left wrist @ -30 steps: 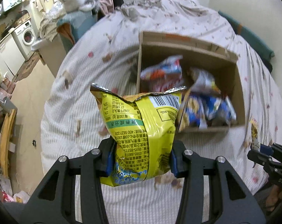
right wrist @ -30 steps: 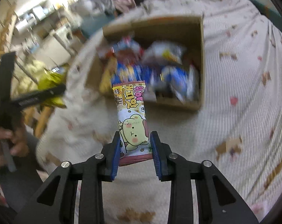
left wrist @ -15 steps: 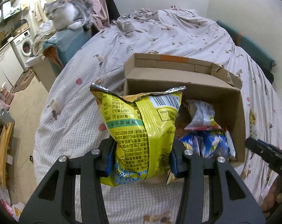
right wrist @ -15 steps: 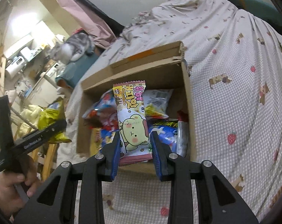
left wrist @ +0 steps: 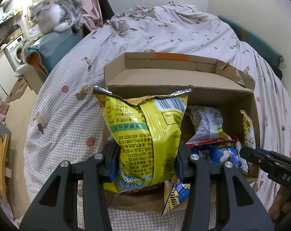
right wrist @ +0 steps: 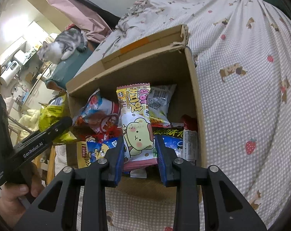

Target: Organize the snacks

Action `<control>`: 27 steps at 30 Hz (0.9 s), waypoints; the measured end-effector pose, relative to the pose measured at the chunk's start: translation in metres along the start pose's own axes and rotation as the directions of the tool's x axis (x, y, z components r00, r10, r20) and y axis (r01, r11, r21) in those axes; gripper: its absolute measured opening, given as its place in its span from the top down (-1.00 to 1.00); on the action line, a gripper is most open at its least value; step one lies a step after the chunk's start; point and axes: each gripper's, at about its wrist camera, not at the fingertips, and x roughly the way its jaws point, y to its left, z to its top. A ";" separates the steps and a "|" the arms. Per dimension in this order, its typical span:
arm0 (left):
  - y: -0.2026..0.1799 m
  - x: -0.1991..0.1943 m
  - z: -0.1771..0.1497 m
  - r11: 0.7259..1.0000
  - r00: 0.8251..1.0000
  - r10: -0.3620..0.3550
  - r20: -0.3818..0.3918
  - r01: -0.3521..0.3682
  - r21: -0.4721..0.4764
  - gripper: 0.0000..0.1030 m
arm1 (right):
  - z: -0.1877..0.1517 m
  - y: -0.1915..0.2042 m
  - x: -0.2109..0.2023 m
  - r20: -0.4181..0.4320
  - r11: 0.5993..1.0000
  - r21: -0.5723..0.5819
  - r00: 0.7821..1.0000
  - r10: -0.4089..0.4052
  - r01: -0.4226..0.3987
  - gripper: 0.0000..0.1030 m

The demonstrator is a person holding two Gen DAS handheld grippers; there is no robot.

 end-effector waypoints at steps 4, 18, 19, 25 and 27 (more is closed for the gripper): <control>-0.001 0.006 -0.001 1.000 1.000 -0.002 -0.010 0.002 0.002 0.17 | 0.000 -0.001 0.001 -0.002 1.000 0.005 1.000 0.008 -0.008 0.37; 0.003 -0.009 -0.005 1.000 1.000 -0.004 0.010 0.005 -0.031 -0.50 | 0.004 0.004 -0.006 0.025 0.999 0.019 0.999 0.041 -0.041 0.10; 0.005 -0.013 -0.005 0.999 0.999 -0.005 0.032 0.006 -0.039 -0.61 | 0.004 0.004 -0.008 0.031 0.999 0.019 0.998 0.046 -0.047 0.04; 0.016 -0.042 -0.007 0.999 0.996 -0.011 0.088 0.014 -0.035 -0.69 | 0.004 0.012 -0.031 0.103 0.999 0.011 0.993 0.049 -0.050 -0.51; 0.020 -0.056 -0.010 0.999 0.993 0.015 0.114 -0.011 -0.036 -0.69 | 0.001 0.018 -0.043 0.132 0.999 -0.008 0.991 0.034 -0.033 -0.64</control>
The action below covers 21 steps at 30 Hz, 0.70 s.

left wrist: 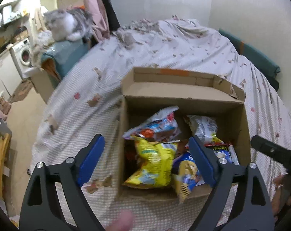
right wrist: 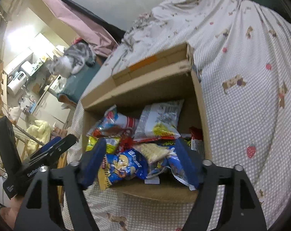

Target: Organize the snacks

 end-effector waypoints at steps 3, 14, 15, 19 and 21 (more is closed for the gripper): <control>0.007 -0.021 -0.006 1.000 0.999 0.017 0.029 -0.017 0.002 -0.69 | -0.006 0.012 -0.020 0.043 0.999 -0.036 0.999 -0.031 0.033 -0.78; 0.035 -0.066 -0.060 1.000 1.000 0.018 0.022 -0.018 -0.022 -1.00 | -0.058 0.042 -0.069 0.088 0.983 -0.091 0.984 -0.152 0.160 -0.99; 0.037 -0.068 -0.063 0.999 1.000 0.014 0.009 -0.014 -0.031 -1.00 | -0.064 0.045 -0.074 0.107 0.980 -0.096 0.980 -0.166 0.176 -0.99; 0.039 -0.082 -0.078 0.999 1.000 -0.001 0.006 0.001 -0.047 -1.00 | -0.084 0.055 -0.087 0.161 0.966 -0.137 0.967 -0.196 0.218 -1.00; 0.036 -0.091 -0.087 0.999 1.000 0.002 0.025 -0.001 -0.033 -1.00 | -0.094 0.056 -0.088 0.164 0.961 -0.140 0.963 -0.215 0.238 -1.00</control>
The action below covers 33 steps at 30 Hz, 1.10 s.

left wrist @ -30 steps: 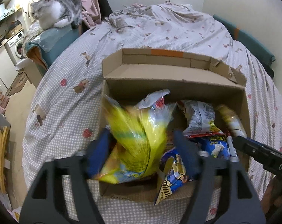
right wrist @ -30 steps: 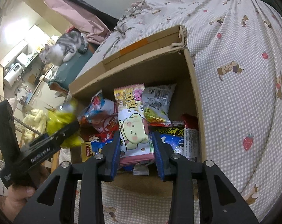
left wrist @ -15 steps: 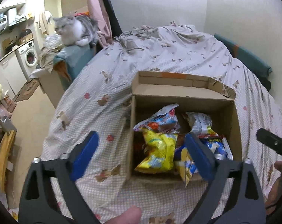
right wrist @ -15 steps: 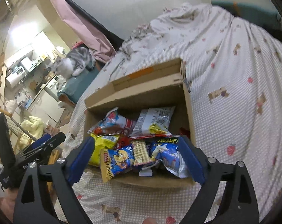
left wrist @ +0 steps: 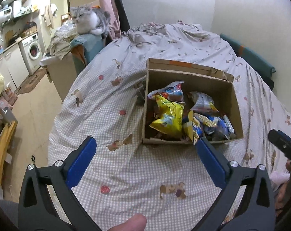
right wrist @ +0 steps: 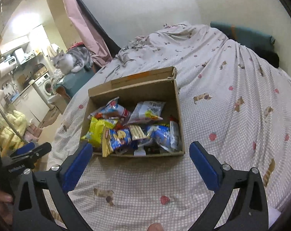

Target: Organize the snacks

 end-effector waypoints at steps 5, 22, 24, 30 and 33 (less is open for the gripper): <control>0.000 -0.007 -0.018 1.000 1.000 -0.007 0.027 0.007 -0.011 -1.00 | -0.017 0.005 -0.001 0.005 1.000 -0.009 1.000 -0.022 0.022 -1.00; 0.006 0.009 -0.024 0.998 1.000 -0.012 0.001 0.012 -0.058 -1.00 | -0.033 0.024 0.032 -0.041 0.992 -0.104 0.996 -0.077 0.072 -1.00; 0.004 0.009 -0.024 0.999 1.000 -0.010 0.004 0.010 -0.053 -1.00 | -0.032 0.023 0.033 -0.043 0.993 -0.097 0.996 -0.077 0.072 -1.00; 0.003 0.011 -0.024 0.999 1.000 -0.008 -0.008 0.007 -0.047 -1.00 | -0.032 0.022 0.033 -0.047 0.993 -0.093 0.996 -0.078 0.074 -1.00; 0.003 0.010 -0.024 0.999 1.000 -0.006 -0.003 0.006 -0.045 -1.00 | -0.032 0.022 0.033 -0.043 0.993 -0.094 0.996 -0.078 0.073 -1.00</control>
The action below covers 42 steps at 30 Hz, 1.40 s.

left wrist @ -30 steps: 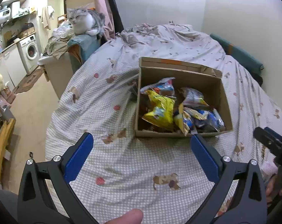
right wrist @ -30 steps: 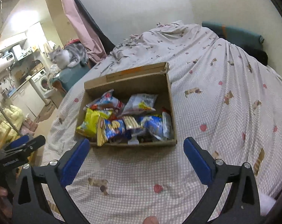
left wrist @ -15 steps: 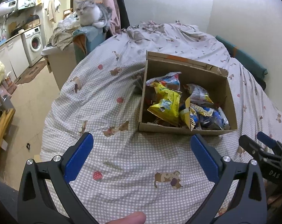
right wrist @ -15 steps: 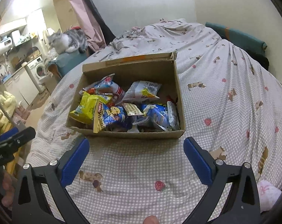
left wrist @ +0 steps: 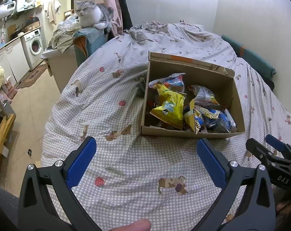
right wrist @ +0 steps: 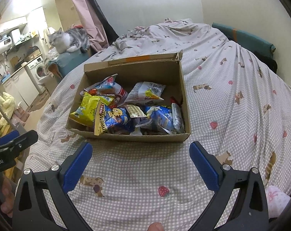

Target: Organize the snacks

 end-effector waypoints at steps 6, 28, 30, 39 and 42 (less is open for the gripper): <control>0.000 0.000 0.000 1.000 1.000 0.000 -0.002 0.000 0.001 -1.00 | 0.000 -0.002 -0.001 0.001 1.000 0.008 1.000 0.000 0.000 -1.00; 0.005 0.002 -0.002 1.000 1.000 0.000 -0.018 -0.001 -0.014 -1.00 | 0.001 -0.002 -0.003 0.006 1.000 0.008 1.000 0.002 -0.002 -1.00; 0.006 0.002 -0.002 1.000 1.000 0.000 -0.018 -0.001 -0.015 -1.00 | 0.001 -0.002 -0.003 0.007 1.000 0.007 1.000 0.002 -0.002 -1.00; 0.006 0.002 -0.002 1.000 1.000 0.001 -0.020 -0.001 -0.016 -1.00 | 0.001 -0.002 -0.003 0.006 1.000 0.007 1.000 0.002 -0.002 -1.00; 0.005 0.002 -0.002 1.000 1.000 0.001 -0.020 -0.001 -0.014 -1.00 | 0.001 -0.002 -0.003 0.005 1.000 0.009 1.000 0.003 -0.003 -1.00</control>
